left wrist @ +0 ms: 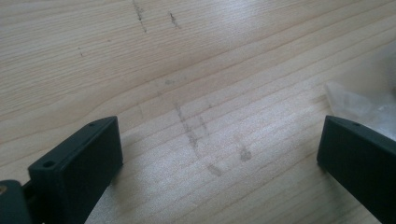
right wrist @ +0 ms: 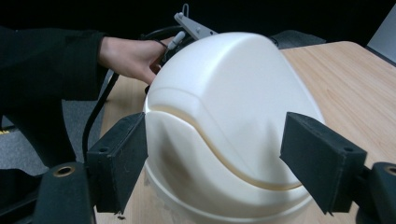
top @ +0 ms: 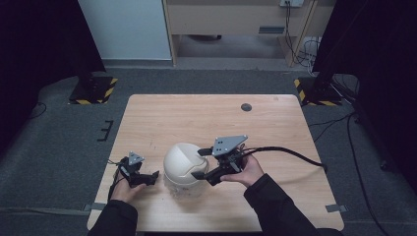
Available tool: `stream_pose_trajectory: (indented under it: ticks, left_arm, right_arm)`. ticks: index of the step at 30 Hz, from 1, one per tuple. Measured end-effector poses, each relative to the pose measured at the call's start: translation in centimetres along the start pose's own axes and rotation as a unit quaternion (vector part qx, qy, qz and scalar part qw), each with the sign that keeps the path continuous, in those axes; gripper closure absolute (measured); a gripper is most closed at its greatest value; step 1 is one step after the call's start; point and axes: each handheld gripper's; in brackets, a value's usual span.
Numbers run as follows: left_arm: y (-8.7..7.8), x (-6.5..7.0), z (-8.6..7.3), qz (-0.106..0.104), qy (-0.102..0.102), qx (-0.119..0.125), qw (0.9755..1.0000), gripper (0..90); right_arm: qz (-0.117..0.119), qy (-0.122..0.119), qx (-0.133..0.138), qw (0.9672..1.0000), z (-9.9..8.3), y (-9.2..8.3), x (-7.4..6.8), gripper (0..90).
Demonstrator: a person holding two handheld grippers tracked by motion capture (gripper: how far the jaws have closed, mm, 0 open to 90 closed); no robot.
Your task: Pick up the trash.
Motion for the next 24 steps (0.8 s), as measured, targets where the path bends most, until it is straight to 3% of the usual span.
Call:
stream_pose_trajectory:
  ticks: [24]
  left_arm:
    - [0.0, 0.0, 0.0, 0.0, -0.001, 0.0, 1.0, 0.0]
  right_arm:
    - [0.014, 0.013, -0.029, 0.9994, -1.0, 1.8, -0.2, 20.8]
Point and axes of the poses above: each handheld gripper's, and its own axes: y roughly forward along the jaws, z roughly out of its top, x roughly to its right, and after that the axes turned 3 degrees about y, right-handed
